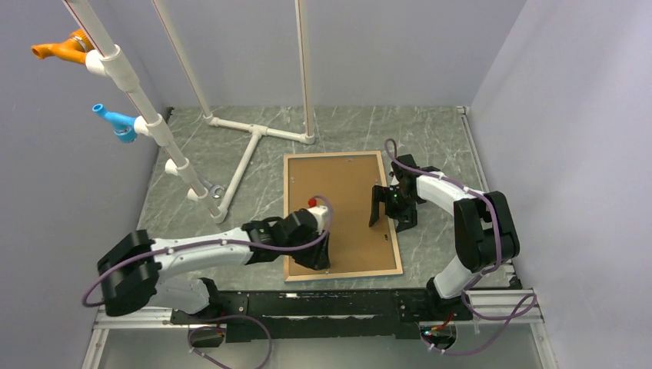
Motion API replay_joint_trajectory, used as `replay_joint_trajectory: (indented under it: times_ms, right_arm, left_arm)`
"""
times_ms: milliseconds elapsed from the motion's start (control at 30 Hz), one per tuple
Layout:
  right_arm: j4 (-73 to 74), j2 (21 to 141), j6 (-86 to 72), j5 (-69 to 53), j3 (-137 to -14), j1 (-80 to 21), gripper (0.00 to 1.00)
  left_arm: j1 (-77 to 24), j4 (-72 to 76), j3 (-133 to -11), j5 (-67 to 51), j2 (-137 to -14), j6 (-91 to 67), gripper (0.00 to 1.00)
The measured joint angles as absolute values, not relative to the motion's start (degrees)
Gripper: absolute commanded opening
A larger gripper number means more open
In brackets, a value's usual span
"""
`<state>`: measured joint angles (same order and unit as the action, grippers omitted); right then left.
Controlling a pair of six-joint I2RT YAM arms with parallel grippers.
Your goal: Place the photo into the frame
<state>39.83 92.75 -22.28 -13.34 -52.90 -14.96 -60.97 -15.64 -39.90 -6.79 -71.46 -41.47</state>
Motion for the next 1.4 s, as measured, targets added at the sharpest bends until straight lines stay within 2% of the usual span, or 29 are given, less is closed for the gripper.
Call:
replay_joint_trajectory:
  times_ms: [233,467,1400]
  right_arm:
    - [39.59,92.53,-22.26,-13.39,-52.6,-14.96,0.94]
    - [39.38,92.25,-22.15,-13.37,-52.31,-14.96,0.94]
    - [39.31,92.16,-22.26,-12.49,-52.21,-14.98,0.94]
  left_arm:
    - [-68.64,-14.39,-48.21,-2.94,-82.78,-43.72,0.36]
    - [-70.76,-15.35,-49.21,-0.32,-89.03,-45.6,0.34]
    - [-70.85,-23.05,-47.48,10.61,-85.76,-51.99,0.33]
